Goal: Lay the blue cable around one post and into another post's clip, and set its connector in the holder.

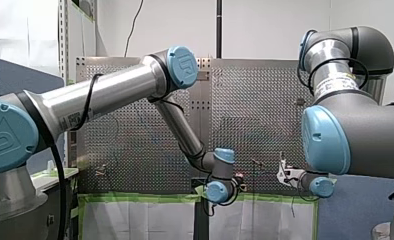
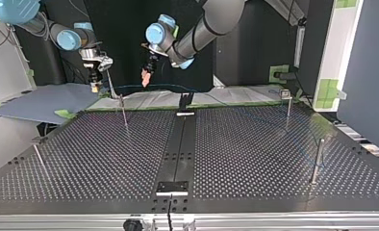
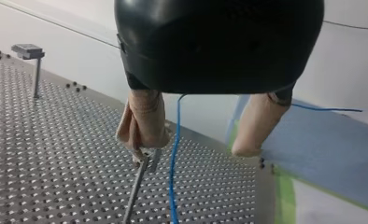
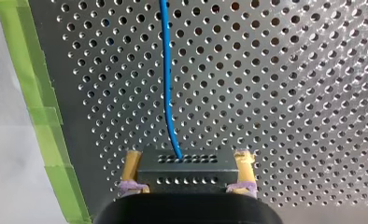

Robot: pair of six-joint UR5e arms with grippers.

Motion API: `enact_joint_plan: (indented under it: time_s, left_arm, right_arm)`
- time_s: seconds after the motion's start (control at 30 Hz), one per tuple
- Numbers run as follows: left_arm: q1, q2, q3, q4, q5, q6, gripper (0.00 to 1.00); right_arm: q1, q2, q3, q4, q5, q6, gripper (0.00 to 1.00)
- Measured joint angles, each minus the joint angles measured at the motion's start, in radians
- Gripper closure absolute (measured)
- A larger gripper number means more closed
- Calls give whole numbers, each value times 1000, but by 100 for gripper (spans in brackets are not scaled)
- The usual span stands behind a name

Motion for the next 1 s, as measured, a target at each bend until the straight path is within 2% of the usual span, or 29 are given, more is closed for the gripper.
enact_joint_plan:
  time_s: [0.13, 0.3, 0.63, 0.83, 1.0]
  left_arm:
    - [-1, 0, 24, 8, -22, -34, 0]
    - [-4, 0, 65, -11, -33, -49, 0]
    - [-8, 0, 80, -49, -36, -113, 0]
    - [-4, -1, 104, -56, -62, -124, 0]
    - [-3, -1, 129, -94, -73, -123, 0]
  right_arm:
    - [0, 0, 0, 2, -3, 1, 98]
    - [0, 0, 0, 5, -7, 1, 98]
    - [-1, 0, 0, 7, -17, 1, 98]
    - [-5, 0, 0, 8, -30, 1, 98]
    - [-9, 0, 0, 11, -52, 2, 98]
